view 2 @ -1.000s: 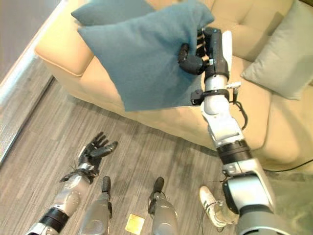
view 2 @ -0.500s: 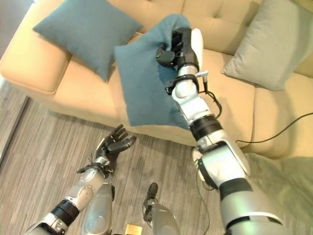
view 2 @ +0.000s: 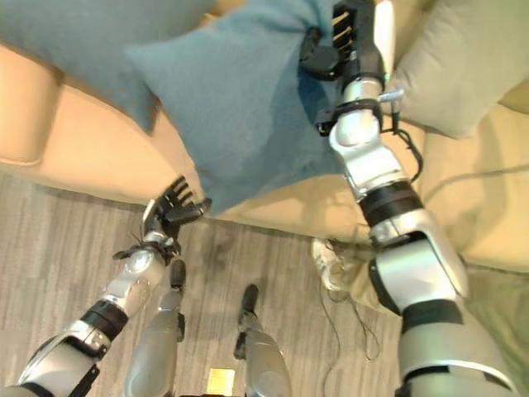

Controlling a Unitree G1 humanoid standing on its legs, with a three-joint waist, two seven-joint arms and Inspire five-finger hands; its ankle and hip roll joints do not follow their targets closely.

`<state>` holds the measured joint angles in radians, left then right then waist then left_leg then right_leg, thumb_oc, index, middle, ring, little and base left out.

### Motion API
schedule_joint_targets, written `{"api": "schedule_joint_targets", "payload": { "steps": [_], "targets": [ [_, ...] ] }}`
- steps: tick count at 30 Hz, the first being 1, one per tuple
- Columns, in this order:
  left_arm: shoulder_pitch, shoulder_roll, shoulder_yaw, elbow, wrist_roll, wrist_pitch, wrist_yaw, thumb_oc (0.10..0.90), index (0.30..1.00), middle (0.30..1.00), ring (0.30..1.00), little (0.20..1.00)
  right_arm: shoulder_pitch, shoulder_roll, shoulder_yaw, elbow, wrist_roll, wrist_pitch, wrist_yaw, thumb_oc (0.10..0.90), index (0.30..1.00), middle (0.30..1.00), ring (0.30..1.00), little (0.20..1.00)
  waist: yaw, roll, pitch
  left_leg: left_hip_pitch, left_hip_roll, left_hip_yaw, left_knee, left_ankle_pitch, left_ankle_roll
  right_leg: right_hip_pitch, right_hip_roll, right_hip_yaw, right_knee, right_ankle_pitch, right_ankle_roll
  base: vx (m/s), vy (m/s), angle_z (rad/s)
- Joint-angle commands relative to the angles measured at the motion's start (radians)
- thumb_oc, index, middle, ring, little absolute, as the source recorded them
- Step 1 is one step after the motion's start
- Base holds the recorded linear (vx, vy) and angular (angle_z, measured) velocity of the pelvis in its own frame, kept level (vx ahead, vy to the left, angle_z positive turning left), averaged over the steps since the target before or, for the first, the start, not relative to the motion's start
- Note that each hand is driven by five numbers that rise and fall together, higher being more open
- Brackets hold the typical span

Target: Pick up all the scattered cushions and arrange them neatly on the sofa.

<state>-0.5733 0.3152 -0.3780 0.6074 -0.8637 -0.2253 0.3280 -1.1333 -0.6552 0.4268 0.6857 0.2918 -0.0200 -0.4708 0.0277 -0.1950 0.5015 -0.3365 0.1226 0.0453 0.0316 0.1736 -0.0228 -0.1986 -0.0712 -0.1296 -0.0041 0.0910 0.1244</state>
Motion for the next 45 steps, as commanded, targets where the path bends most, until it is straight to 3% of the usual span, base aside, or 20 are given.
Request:
{"api": "schedule_joint_targets", "payload": {
  "steps": [1, 2, 7, 15, 21, 26, 27, 28, 45],
  "targets": [
    [-0.157, -0.040, 0.045, 0.035, 0.023, -0.115, 0.037, 0.800, 0.900, 0.900, 0.900, 0.900, -0.002, -0.119, -0.124, -0.070, 0.052, -0.140, -0.048, 0.400, 0.300, 0.300, 0.300, 0.300, -0.048, -0.050, -0.086, -0.044, 0.048, -0.006, 0.127, -0.163, -0.083, -0.059, 0.006, 0.031, 0.124, -0.094, 0.055, -0.11, -0.066, -0.08],
    [-0.269, -0.039, 0.029, 0.106, 0.047, -0.109, 0.064, 0.800, 0.900, 0.900, 0.900, 0.900, 0.035, -0.081, -0.121, -0.073, 0.084, -0.162, -0.036, 0.400, 0.300, 0.300, 0.300, 0.300, -0.065, -0.065, -0.070, -0.063, 0.054, -0.013, 0.117, -0.147, -0.087, -0.081, 0.009, 0.027, 0.119, -0.087, 0.056, -0.06, -0.033, -0.10],
    [-0.493, -0.010, 0.007, 0.207, 0.077, -0.116, 0.095, 0.800, 0.900, 0.900, 0.900, 0.900, 0.037, -0.021, -0.080, -0.078, 0.105, -0.183, -0.032, 0.400, 0.300, 0.300, 0.300, 0.300, -0.098, -0.086, -0.039, -0.094, 0.063, -0.020, 0.080, -0.112, -0.095, -0.125, 0.012, 0.019, 0.105, -0.070, 0.062, -0.10, -0.038, -0.06],
    [-0.705, -0.044, -0.139, 0.266, 0.083, -0.061, -0.023, 0.800, 0.900, 0.900, 0.900, 0.900, -0.057, 0.046, 0.010, 0.015, 0.083, -0.163, 0.017, 0.400, 0.300, 0.300, 0.300, 0.300, -0.119, -0.055, 0.000, -0.126, 0.062, -0.018, 0.045, -0.079, -0.102, -0.186, 0.007, 0.018, 0.087, -0.046, 0.066, -0.06, 0.014, -0.01],
    [-0.727, -0.112, -0.185, 0.332, -0.020, 0.035, -0.193, 0.800, 0.900, 0.900, 0.900, 0.900, -0.117, 0.079, 0.046, 0.005, 0.099, -0.143, 0.059, 0.400, 0.300, 0.300, 0.300, 0.300, -0.139, -0.045, 0.010, -0.130, 0.061, -0.008, 0.043, -0.078, -0.105, -0.200, 0.008, 0.030, 0.086, -0.045, 0.071, -0.03, 0.014, 0.00],
    [-0.648, -0.192, -0.124, 0.373, -0.153, 0.091, -0.286, 0.800, 0.900, 0.900, 0.900, 0.900, -0.090, 0.088, 0.040, -0.088, 0.072, -0.115, 0.073, 0.400, 0.300, 0.300, 0.300, 0.300, -0.152, -0.047, 0.011, -0.122, 0.060, 0.002, 0.049, -0.085, -0.106, -0.205, 0.008, 0.045, 0.088, -0.045, 0.068, -0.01, -0.003, -0.02],
    [-0.629, -0.203, -0.094, 0.389, -0.162, 0.094, -0.287, 0.577, 0.566, 0.566, 0.566, 0.566, -0.080, 0.090, 0.038, -0.112, 0.055, -0.109, 0.074, 0.400, 0.300, 0.300, 0.300, 0.300, -0.155, -0.048, 0.012, -0.123, 0.059, 0.003, 0.051, -0.086, -0.106, -0.207, 0.008, 0.048, 0.088, -0.043, 0.066, -0.02, -0.013, -0.08],
    [-0.629, -0.204, -0.094, 0.389, -0.162, 0.094, -0.287, 0.400, 0.300, 0.300, 0.300, 0.300, -0.079, 0.089, 0.038, -0.113, 0.054, -0.109, 0.074, 0.400, 0.300, 0.300, 0.300, 0.300, -0.155, -0.048, 0.012, -0.123, 0.059, 0.003, 0.051, -0.087, -0.106, -0.207, 0.008, 0.048, 0.088, -0.044, 0.066, -0.03, -0.019, -0.10],
    [-0.560, -0.221, -0.067, 0.334, -0.123, 0.064, -0.242, 0.400, 0.300, 0.300, 0.300, 0.300, 0.014, 0.084, 0.001, -0.134, 0.033, -0.094, 0.104, 0.400, 0.300, 0.300, 0.300, 0.300, -0.143, -0.023, 0.018, -0.120, 0.044, 0.004, 0.070, -0.096, -0.104, -0.193, -0.009, 0.042, 0.089, -0.039, 0.058, -0.01, -0.004, -0.02]
  ]
}}
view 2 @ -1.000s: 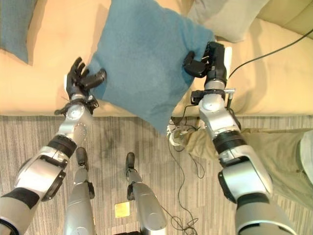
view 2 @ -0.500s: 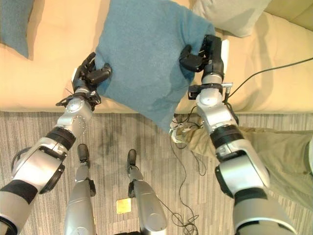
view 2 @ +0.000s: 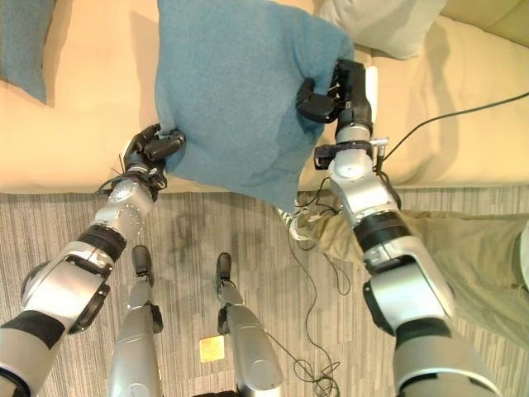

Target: Pick up all the scattered cushions and arrange them neatly on the sofa.

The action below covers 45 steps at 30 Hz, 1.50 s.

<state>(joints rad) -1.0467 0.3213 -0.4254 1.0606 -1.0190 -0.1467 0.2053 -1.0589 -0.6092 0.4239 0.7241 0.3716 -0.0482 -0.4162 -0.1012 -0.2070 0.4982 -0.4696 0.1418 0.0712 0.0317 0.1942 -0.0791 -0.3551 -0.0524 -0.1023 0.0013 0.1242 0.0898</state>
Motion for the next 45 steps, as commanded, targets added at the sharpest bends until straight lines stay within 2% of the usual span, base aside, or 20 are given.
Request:
{"api": "schedule_joint_targets", "payload": {
  "steps": [1, 2, 7, 8, 11, 18, 25, 35, 36, 45],
  "targets": [
    [-0.081, -0.228, -0.018, -0.135, 0.033, -0.016, -0.117, 0.400, 0.300, 0.300, 0.300, 0.300, -0.049, 0.038, -0.001, -0.175, -0.048, -0.065, 0.053, 0.400, 0.300, 0.300, 0.300, 0.300, -0.012, -0.009, 0.021, 0.020, 0.025, -0.023, 0.070, -0.117, -0.047, -0.029, -0.029, 0.013, 0.084, -0.073, 0.092, 0.03, -0.037, 0.01],
    [-0.058, -0.223, -0.019, -0.179, 0.033, -0.024, -0.116, 0.400, 0.300, 0.300, 0.300, 0.300, -0.019, 0.034, -0.012, -0.186, -0.055, -0.061, 0.060, 0.400, 0.300, 0.300, 0.300, 0.300, -0.008, 0.002, 0.012, 0.033, 0.023, -0.022, 0.067, -0.119, -0.046, -0.015, -0.032, 0.009, 0.086, -0.078, 0.091, 0.01, -0.031, 0.01],
    [-0.010, -0.210, -0.028, -0.248, 0.041, -0.032, -0.111, 0.400, 0.300, 0.300, 0.300, 0.300, 0.041, 0.024, -0.029, -0.217, -0.072, -0.052, 0.079, 0.400, 0.300, 0.300, 0.300, 0.300, -0.001, 0.020, -0.011, 0.059, 0.021, -0.016, 0.058, -0.118, -0.044, 0.006, -0.038, 0.005, 0.089, -0.084, 0.088, 0.03, -0.006, 0.00],
    [0.043, -0.192, -0.029, -0.304, 0.037, -0.035, -0.110, 0.400, 0.300, 0.300, 0.300, 0.300, 0.087, 0.016, -0.036, -0.244, -0.092, -0.046, 0.098, 0.400, 0.300, 0.300, 0.300, 0.300, 0.008, 0.037, -0.029, 0.088, 0.021, -0.011, 0.058, -0.125, -0.043, 0.030, -0.043, 0.003, 0.095, -0.093, 0.085, 0.05, -0.012, -0.01],
    [0.130, -0.157, -0.023, -0.383, 0.034, -0.038, -0.110, 0.400, 0.300, 0.300, 0.300, 0.300, 0.152, 0.012, -0.053, -0.276, -0.112, -0.033, 0.124, 0.400, 0.300, 0.300, 0.300, 0.300, 0.025, 0.064, -0.051, 0.130, 0.021, -0.004, 0.058, -0.134, -0.040, 0.068, -0.050, -0.003, 0.103, -0.108, 0.079, 0.07, -0.011, -0.01],
    [0.281, -0.105, -0.010, -0.446, 0.053, -0.007, -0.107, 0.400, 0.300, 0.300, 0.300, 0.300, 0.264, 0.029, -0.063, -0.318, -0.086, -0.004, 0.194, 0.400, 0.300, 0.300, 0.300, 0.300, 0.050, 0.113, -0.105, 0.213, 0.014, 0.019, 0.052, -0.143, -0.037, 0.142, -0.063, -0.008, 0.090, -0.118, 0.072, 0.04, 0.014, 0.00],
    [0.333, -0.125, -0.010, -0.465, 0.075, 0.001, -0.106, 0.400, 0.300, 0.300, 0.300, 0.300, 0.347, 0.036, -0.091, -0.362, -0.092, 0.003, 0.222, 0.400, 0.300, 0.300, 0.300, 0.300, 0.057, 0.137, -0.131, 0.231, 0.010, 0.018, 0.064, -0.154, -0.030, 0.158, -0.067, -0.002, 0.099, -0.132, 0.064, 0.00, 0.003, -0.01],
    [0.323, -0.150, -0.013, -0.447, 0.088, 0.001, -0.098, 0.400, 0.300, 0.300, 0.300, 0.300, 0.395, 0.038, -0.112, -0.385, -0.108, 0.001, 0.224, 0.400, 0.300, 0.300, 0.300, 0.300, 0.059, 0.143, -0.136, 0.221, 0.011, 0.007, 0.076, -0.155, -0.027, 0.146, -0.064, -0.003, 0.125, -0.143, 0.059, -0.01, -0.003, 0.00],
    [0.880, -0.093, 0.141, -0.591, 0.286, 0.077, -0.185, 0.400, 0.300, 0.300, 0.300, 0.300, 1.053, 0.219, -0.282, -0.289, 0.086, 0.030, 0.429, 0.400, 0.300, 0.300, 0.300, 0.300, 0.038, 0.274, -0.352, 0.496, -0.043, 0.140, 0.053, -0.236, -0.006, 0.434, -0.059, -0.067, 0.052, -0.237, 0.021, 0.00, 0.000, 0.00],
    [0.806, -0.117, 0.085, -0.584, 0.311, 0.079, -0.175, 0.400, 0.300, 0.300, 0.300, 0.300, 1.023, 0.215, -0.242, -0.269, 0.060, 0.036, 0.430, 0.400, 0.300, 0.300, 0.300, 0.300, 0.040, 0.282, -0.362, 0.507, -0.044, 0.112, 0.015, -0.205, -0.016, 0.456, -0.047, -0.106, 0.049, -0.244, 0.010, 0.01, -0.035, 0.19]
  ]
}}
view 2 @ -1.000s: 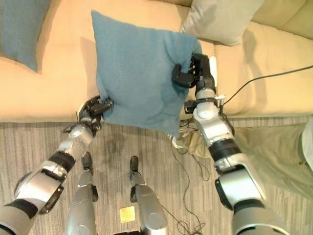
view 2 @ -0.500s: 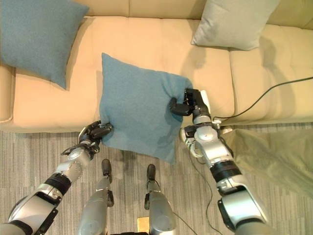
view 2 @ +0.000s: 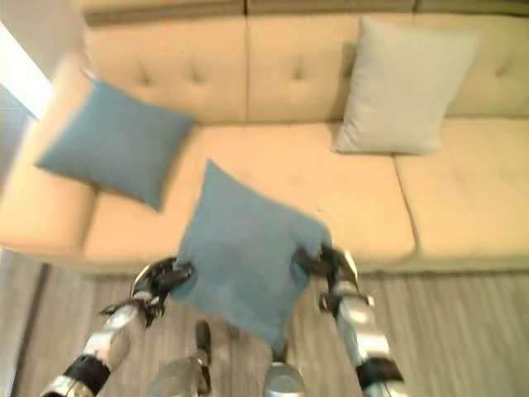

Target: Pick up all the scattered cushions and arrange them neatly on the sofa.

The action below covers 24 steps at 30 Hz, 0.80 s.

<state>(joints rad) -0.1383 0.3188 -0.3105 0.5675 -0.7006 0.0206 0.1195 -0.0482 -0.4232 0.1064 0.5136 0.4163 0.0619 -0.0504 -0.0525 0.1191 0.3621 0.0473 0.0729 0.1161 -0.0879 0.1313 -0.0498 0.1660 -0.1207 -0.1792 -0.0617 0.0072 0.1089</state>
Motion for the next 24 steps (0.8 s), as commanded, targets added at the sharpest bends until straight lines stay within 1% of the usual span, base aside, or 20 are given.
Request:
{"api": "schedule_joint_targets", "payload": {
  "steps": [1, 4, 5, 8, 10, 11, 12, 13, 14, 15, 16, 17, 18, 19, 20, 21, 22, 23, 24],
  "targets": [
    [-0.114, -0.118, -0.036, -0.093, -0.011, -0.090, -0.085, 0.400, 0.300, 0.300, 0.300, 0.300, 0.004, 0.030, 0.078, -0.062, 0.016, -0.076, 0.059, 0.400, 0.300, 0.300, 0.300, 0.300, -0.009, -0.044, -0.228, -0.009, 0.026, 0.066, 0.129, -0.138, -0.046, -0.064, 0.023, -0.033, 0.111, -0.128, -0.009, 0.03, -0.035, 0.07],
    [-0.182, -0.132, -0.070, -0.088, 0.009, -0.096, -0.069, 0.400, 0.300, 0.300, 0.300, 0.300, -0.056, 0.026, 0.100, -0.068, 0.012, -0.086, 0.042, 0.400, 0.300, 0.300, 0.300, 0.300, -0.008, -0.037, -0.232, -0.005, 0.028, 0.058, 0.103, -0.118, -0.054, -0.065, 0.026, -0.049, 0.115, -0.131, -0.011, 0.05, -0.050, 0.04],
    [-0.183, -0.132, -0.070, -0.087, 0.009, -0.096, -0.069, 0.400, 0.300, 0.300, 0.300, 0.300, -0.057, 0.026, 0.100, -0.068, 0.012, -0.087, 0.042, 0.400, 0.300, 0.300, 0.300, 0.300, -0.009, -0.037, -0.231, -0.005, 0.028, 0.057, 0.103, -0.117, -0.054, -0.065, 0.026, -0.049, 0.115, -0.131, -0.012, 0.03, -0.032, 0.00],
    [-0.252, -0.133, -0.089, -0.073, 0.029, -0.105, -0.056, 0.400, 0.300, 0.300, 0.300, 0.300, -0.123, 0.022, 0.106, -0.088, 0.038, -0.103, 0.016, 0.400, 0.300, 0.300, 0.300, 0.300, -0.012, -0.034, -0.228, -0.019, 0.032, 0.049, 0.108, -0.116, -0.062, -0.074, 0.030, -0.052, 0.126, -0.141, -0.016, 0.02, -0.047, 0.07],
    [-0.309, -0.130, -0.100, -0.074, 0.040, -0.114, -0.046, 0.400, 0.300, 0.300, 0.300, 0.300, -0.197, 0.018, 0.117, -0.114, 0.053, -0.120, -0.014, 0.400, 0.300, 0.300, 0.300, 0.300, -0.015, -0.037, -0.212, -0.058, 0.041, 0.049, 0.195, -0.144, -0.067, -0.085, 0.029, -0.047, 0.137, -0.154, -0.026, 0.02, -0.066, 0.08],
    [-0.346, -0.133, -0.111, -0.088, 0.037, -0.126, -0.031, 0.400, 0.300, 0.300, 0.300, 0.300, -0.256, 0.013, 0.127, -0.126, 0.058, -0.128, -0.036, 0.400, 0.300, 0.300, 0.300, 0.300, -0.012, -0.049, -0.194, -0.093, 0.046, 0.060, 0.295, -0.164, -0.066, -0.080, 0.021, -0.043, 0.147, -0.166, -0.039, 0.03, -0.047, 0.03],
    [-0.348, -0.133, -0.111, -0.087, 0.037, -0.126, -0.031, 0.400, 0.300, 0.300, 0.300, 0.300, -0.258, 0.013, 0.127, -0.125, 0.058, -0.128, -0.036, 0.400, 0.300, 0.300, 0.300, 0.300, -0.013, -0.048, -0.192, -0.096, 0.048, 0.059, 0.302, -0.168, -0.067, -0.081, 0.022, -0.043, 0.148, -0.167, -0.039, 0.07, -0.045, 0.01],
    [-0.368, -0.137, -0.124, -0.101, 0.029, -0.132, -0.024, 0.400, 0.300, 0.300, 0.300, 0.300, -0.299, 0.008, 0.134, -0.136, 0.063, -0.131, -0.056, 0.400, 0.300, 0.300, 0.300, 0.300, -0.007, -0.054, -0.179, -0.124, 0.047, 0.072, 0.341, -0.161, -0.066, -0.070, 0.017, -0.047, 0.150, -0.174, -0.043, 0.18, 0.038, 0.01],
    [-0.392, -0.138, -0.125, -0.117, 0.022, -0.131, -0.012, 0.400, 0.300, 0.300, 0.300, 0.300, -0.338, 0.010, 0.148, -0.166, 0.053, -0.127, -0.069, 0.400, 0.300, 0.300, 0.300, 0.300, 0.009, -0.053, -0.170, -0.191, 0.045, 0.092, 0.330, -0.150, -0.057, -0.052, 0.017, -0.047, 0.151, -0.189, -0.039, 0.19, 0.040, 0.14],
    [-0.392, -0.138, -0.125, -0.117, 0.023, -0.131, -0.012, 0.400, 0.300, 0.300, 0.300, 0.300, -0.339, 0.010, 0.148, -0.165, 0.053, -0.126, -0.069, 0.400, 0.300, 0.300, 0.300, 0.300, 0.009, -0.054, -0.170, -0.191, 0.044, 0.093, 0.331, -0.152, -0.056, -0.052, 0.015, -0.047, 0.153, -0.192, -0.038, 0.40, 0.153, 0.08],
    [-0.404, -0.136, -0.130, -0.140, 0.020, -0.131, -0.006, 0.400, 0.300, 0.300, 0.300, 0.300, -0.374, 0.015, 0.163, -0.170, 0.047, -0.130, -0.080, 0.400, 0.300, 0.300, 0.300, 0.300, 0.040, -0.046, -0.174, -0.260, 0.050, 0.080, 0.249, -0.093, -0.064, -0.018, 0.027, -0.035, 0.143, -0.203, -0.028, 0.26, 0.106, 0.21],
    [-0.404, -0.135, -0.130, -0.141, 0.020, -0.131, -0.006, 0.400, 0.300, 0.300, 0.300, 0.300, -0.375, 0.016, 0.163, -0.169, 0.047, -0.130, -0.080, 0.400, 0.300, 0.300, 0.300, 0.300, 0.040, -0.050, -0.172, -0.254, 0.045, 0.081, 0.243, -0.091, -0.064, -0.016, 0.023, -0.035, 0.143, -0.206, -0.027, 0.51, 0.186, 0.06],
    [-0.410, -0.124, -0.143, -0.153, 0.025, -0.132, -0.005, 0.400, 0.300, 0.300, 0.300, 0.300, -0.405, 0.026, 0.173, -0.155, 0.047, -0.134, -0.086, 0.400, 0.300, 0.300, 0.300, 0.300, 0.074, -0.067, -0.171, -0.325, 0.057, 0.047, 0.196, -0.076, -0.081, 0.023, 0.016, -0.021, 0.143, -0.217, -0.017, 0.27, 0.083, -0.05],
    [-0.410, -0.122, -0.143, -0.153, 0.025, -0.132, -0.005, 0.400, 0.300, 0.300, 0.300, 0.300, -0.406, 0.028, 0.172, -0.154, 0.047, -0.134, -0.086, 0.400, 0.300, 0.300, 0.300, 0.300, 0.074, -0.072, -0.169, -0.324, 0.053, 0.048, 0.197, -0.077, -0.081, 0.025, 0.012, -0.022, 0.145, -0.220, -0.015, 0.43, 0.160, -0.20],
    [-0.415, -0.104, -0.139, -0.160, 0.034, -0.133, -0.005, 0.400, 0.300, 0.300, 0.300, 0.300, -0.408, 0.028, 0.178, -0.156, 0.041, -0.130, -0.077, 0.400, 0.300, 0.300, 0.300, 0.300, 0.085, -0.064, -0.182, -0.312, 0.056, 0.013, 0.193, -0.058, -0.080, 0.040, 0.024, -0.005, 0.151, -0.236, -0.004, 0.30, 0.129, -0.21],
    [-0.422, -0.102, -0.147, -0.169, 0.045, -0.133, -0.005, 0.400, 0.300, 0.300, 0.300, 0.300, -0.394, 0.039, 0.175, -0.166, 0.035, -0.126, -0.073, 0.400, 0.300, 0.300, 0.300, 0.300, 0.095, -0.068, -0.194, -0.297, 0.046, 0.005, 0.197, -0.052, -0.072, 0.054, 0.020, 0.004, 0.170, -0.246, 0.007, 0.44, 0.190, -0.13],
    [-0.431, -0.105, -0.149, -0.175, 0.051, -0.133, -0.004, 0.400, 0.300, 0.300, 0.300, 0.300, -0.384, 0.047, 0.170, -0.174, 0.032, -0.127, -0.068, 0.400, 0.300, 0.300, 0.300, 0.300, 0.101, -0.077, -0.203, -0.295, 0.039, 0.007, 0.209, -0.057, -0.058, 0.056, 0.010, 0.005, 0.204, -0.241, 0.017, 0.39, 0.174, -0.37],
    [-0.439, -0.106, -0.152, -0.174, 0.057, -0.133, 0.000, 0.400, 0.300, 0.300, 0.300, 0.300, -0.382, 0.054, 0.171, -0.179, 0.021, -0.127, -0.066, 0.400, 0.300, 0.300, 0.300, 0.300, 0.104, -0.089, -0.207, -0.290, 0.030, 0.019, 0.233, -0.071, -0.043, 0.041, -0.008, 0.006, 0.276, -0.212, 0.035, 0.38, 0.192, -0.59],
    [-0.453, -0.109, -0.158, -0.167, 0.066, -0.132, 0.002, 0.400, 0.300, 0.300, 0.300, 0.300, -0.386, 0.060, 0.170, -0.189, 0.006, -0.127, -0.065, 0.400, 0.300, 0.300, 0.300, 0.300, 0.105, -0.104, -0.206, -0.277, 0.016, 0.038, 0.264, -0.101, -0.020, 0.007, -0.044, 0.007, 0.388, -0.154, 0.070, 0.44, 0.261, -0.73]
  ]
}}
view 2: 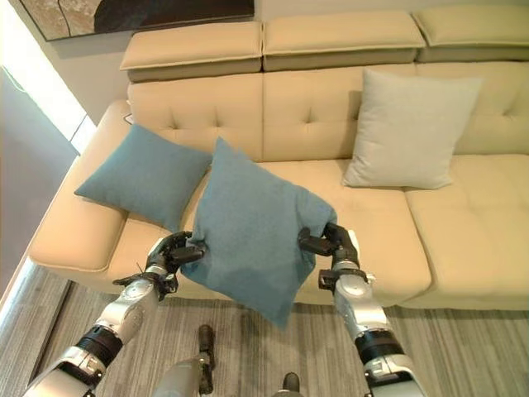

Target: Pick up all the scattered cushions and arrange them neatly on the sofa.

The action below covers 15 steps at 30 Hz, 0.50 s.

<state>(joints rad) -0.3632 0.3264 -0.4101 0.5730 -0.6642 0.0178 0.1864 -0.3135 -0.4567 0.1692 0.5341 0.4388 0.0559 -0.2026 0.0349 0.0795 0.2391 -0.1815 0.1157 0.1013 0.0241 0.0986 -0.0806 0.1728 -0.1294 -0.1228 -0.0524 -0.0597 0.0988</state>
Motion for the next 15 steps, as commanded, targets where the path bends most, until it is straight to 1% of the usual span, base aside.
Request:
{"api": "schedule_joint_targets", "payload": {
  "steps": [1, 2, 3, 4, 5, 6, 7, 8, 9, 10, 11, 12, 13, 14, 15],
  "targets": [
    [-0.224, -0.110, -0.062, -0.168, 0.043, -0.128, -0.065, 0.400, 0.300, 0.300, 0.300, 0.300, -0.116, 0.095, 0.105, -0.223, -0.032, -0.117, 0.092, 0.400, 0.300, 0.300, 0.300, 0.300, 0.005, -0.062, -0.083, -0.008, -0.028, 0.070, 0.156, -0.102, 0.039, -0.075, -0.073, -0.055, 0.543, 0.028, 0.109, 0.33, 0.203, -0.63],
    [-0.224, -0.110, -0.062, -0.168, 0.043, -0.128, -0.065, 0.400, 0.300, 0.300, 0.300, 0.300, -0.116, 0.095, 0.105, -0.223, -0.032, -0.117, 0.092, 0.400, 0.300, 0.300, 0.300, 0.300, 0.008, -0.064, -0.084, -0.008, -0.028, 0.074, 0.156, -0.103, 0.039, -0.080, -0.075, -0.051, 0.548, 0.026, 0.110, 0.33, 0.207, -0.40],
    [-0.224, -0.105, -0.064, -0.163, 0.053, -0.126, -0.062, 0.400, 0.300, 0.300, 0.300, 0.300, -0.109, 0.097, 0.102, -0.236, -0.032, -0.113, 0.096, 0.400, 0.300, 0.300, 0.300, 0.300, -0.007, -0.059, -0.081, 0.034, -0.032, 0.080, 0.147, -0.123, 0.052, -0.124, -0.090, -0.051, 0.615, 0.067, 0.108, 0.24, 0.126, -0.16],
    [-0.223, -0.106, -0.068, -0.157, 0.057, -0.123, -0.064, 0.400, 0.300, 0.300, 0.300, 0.300, -0.103, 0.095, 0.097, -0.246, -0.031, -0.114, 0.099, 0.400, 0.300, 0.300, 0.300, 0.300, -0.019, -0.052, -0.077, 0.067, -0.033, 0.080, 0.142, -0.139, 0.060, -0.162, -0.094, -0.057, 0.646, 0.084, 0.103, 0.34, 0.152, 0.07],
    [-0.226, -0.107, -0.067, -0.154, 0.060, -0.123, -0.061, 0.400, 0.300, 0.300, 0.300, 0.300, -0.099, 0.092, 0.096, -0.250, -0.032, -0.114, 0.099, 0.400, 0.300, 0.300, 0.300, 0.300, -0.029, -0.051, -0.070, 0.094, -0.039, 0.079, 0.140, -0.155, 0.065, -0.192, -0.104, -0.065, 0.652, 0.069, 0.098, 0.34, 0.085, 0.09],
    [-0.229, -0.106, -0.064, -0.150, 0.060, -0.126, -0.061, 0.400, 0.300, 0.300, 0.300, 0.300, -0.098, 0.089, 0.091, -0.253, -0.028, -0.116, 0.097, 0.400, 0.300, 0.300, 0.300, 0.300, -0.041, -0.051, -0.066, 0.120, -0.043, 0.075, 0.137, -0.176, 0.065, -0.219, -0.107, -0.079, 0.620, 0.036, 0.084, 0.47, 0.005, 0.04],
    [-0.226, -0.099, -0.057, -0.165, 0.066, -0.124, -0.062, 0.400, 0.300, 0.300, 0.300, 0.300, -0.095, 0.082, 0.077, -0.268, -0.026, -0.114, 0.096, 0.400, 0.300, 0.300, 0.300, 0.300, -0.056, -0.053, -0.067, 0.154, -0.044, 0.072, 0.132, -0.209, 0.054, -0.249, -0.125, -0.117, 0.509, -0.013, 0.067, 0.38, -0.029, 0.02],
    [-0.225, -0.099, -0.057, -0.166, 0.066, -0.123, -0.062, 0.400, 0.300, 0.300, 0.300, 0.300, -0.094, 0.082, 0.078, -0.269, -0.026, -0.114, 0.096, 0.400, 0.300, 0.300, 0.300, 0.300, -0.060, -0.053, -0.064, 0.157, -0.044, 0.068, 0.134, -0.211, 0.053, -0.242, -0.125, -0.122, 0.509, -0.016, 0.067, 0.37, -0.076, 0.18],
    [-0.222, -0.095, -0.055, -0.178, 0.071, -0.121, -0.067, 0.400, 0.300, 0.300, 0.300, 0.300, -0.092, 0.081, 0.067, -0.278, -0.027, -0.114, 0.094, 0.400, 0.300, 0.300, 0.300, 0.300, -0.066, -0.056, -0.066, 0.170, -0.041, 0.066, 0.133, -0.225, 0.045, -0.257, -0.137, -0.129, 0.445, -0.024, 0.064, 0.26, -0.112, 0.28],
    [-0.226, -0.094, -0.054, -0.182, 0.082, -0.120, -0.065, 0.400, 0.300, 0.300, 0.300, 0.300, -0.087, 0.080, 0.057, -0.281, -0.026, -0.116, 0.090, 0.400, 0.300, 0.300, 0.300, 0.300, -0.077, -0.058, -0.063, 0.190, -0.039, 0.055, 0.136, -0.248, 0.036, -0.275, -0.146, -0.128, 0.360, -0.010, 0.065, 0.39, -0.200, 0.19],
    [-0.227, -0.098, -0.049, -0.184, 0.087, -0.121, -0.063, 0.400, 0.300, 0.300, 0.300, 0.300, -0.082, 0.081, 0.046, -0.283, -0.030, -0.115, 0.087, 0.400, 0.300, 0.300, 0.300, 0.300, -0.087, -0.066, -0.063, 0.207, -0.041, 0.044, 0.131, -0.261, 0.023, -0.306, -0.164, -0.111, 0.276, 0.015, 0.071, 0.48, -0.260, 0.11],
    [-0.225, -0.104, -0.039, -0.183, 0.089, -0.125, -0.061, 0.400, 0.300, 0.300, 0.300, 0.300, -0.076, 0.081, 0.039, -0.286, -0.033, -0.115, 0.081, 0.400, 0.300, 0.300, 0.300, 0.300, -0.100, -0.065, -0.058, 0.243, -0.027, 0.032, 0.124, -0.285, 0.003, -0.323, -0.176, -0.103, 0.188, 0.050, 0.088, 0.46, -0.255, 0.20],
    [-0.219, -0.105, -0.034, -0.183, 0.095, -0.128, -0.066, 0.400, 0.300, 0.300, 0.300, 0.300, -0.069, 0.079, 0.035, -0.294, -0.047, -0.107, 0.085, 0.400, 0.300, 0.300, 0.300, 0.300, -0.108, -0.064, -0.054, 0.263, -0.019, 0.028, 0.120, -0.295, -0.007, -0.332, -0.189, -0.102, 0.139, 0.071, 0.101, 0.49, -0.264, 0.31],
    [-0.221, -0.108, -0.027, -0.177, 0.100, -0.133, -0.064, 0.400, 0.300, 0.300, 0.300, 0.300, -0.066, 0.080, 0.037, -0.293, -0.062, -0.105, 0.090, 0.400, 0.300, 0.300, 0.300, 0.300, -0.119, -0.070, -0.054, 0.290, -0.010, 0.023, 0.113, -0.308, -0.021, -0.363, -0.205, -0.094, 0.102, 0.096, 0.113, 0.45, -0.238, 0.52],
    [-0.216, -0.110, -0.020, -0.174, 0.102, -0.137, -0.063, 0.400, 0.300, 0.300, 0.300, 0.300, -0.061, 0.078, 0.037, -0.293, -0.074, -0.103, 0.091, 0.400, 0.300, 0.300, 0.300, 0.300, -0.129, -0.064, -0.051, 0.323, 0.011, 0.023, 0.101, -0.315, -0.033, -0.382, -0.211, -0.093, 0.093, 0.113, 0.125, 0.46, -0.257, 0.30]
  ]
}}
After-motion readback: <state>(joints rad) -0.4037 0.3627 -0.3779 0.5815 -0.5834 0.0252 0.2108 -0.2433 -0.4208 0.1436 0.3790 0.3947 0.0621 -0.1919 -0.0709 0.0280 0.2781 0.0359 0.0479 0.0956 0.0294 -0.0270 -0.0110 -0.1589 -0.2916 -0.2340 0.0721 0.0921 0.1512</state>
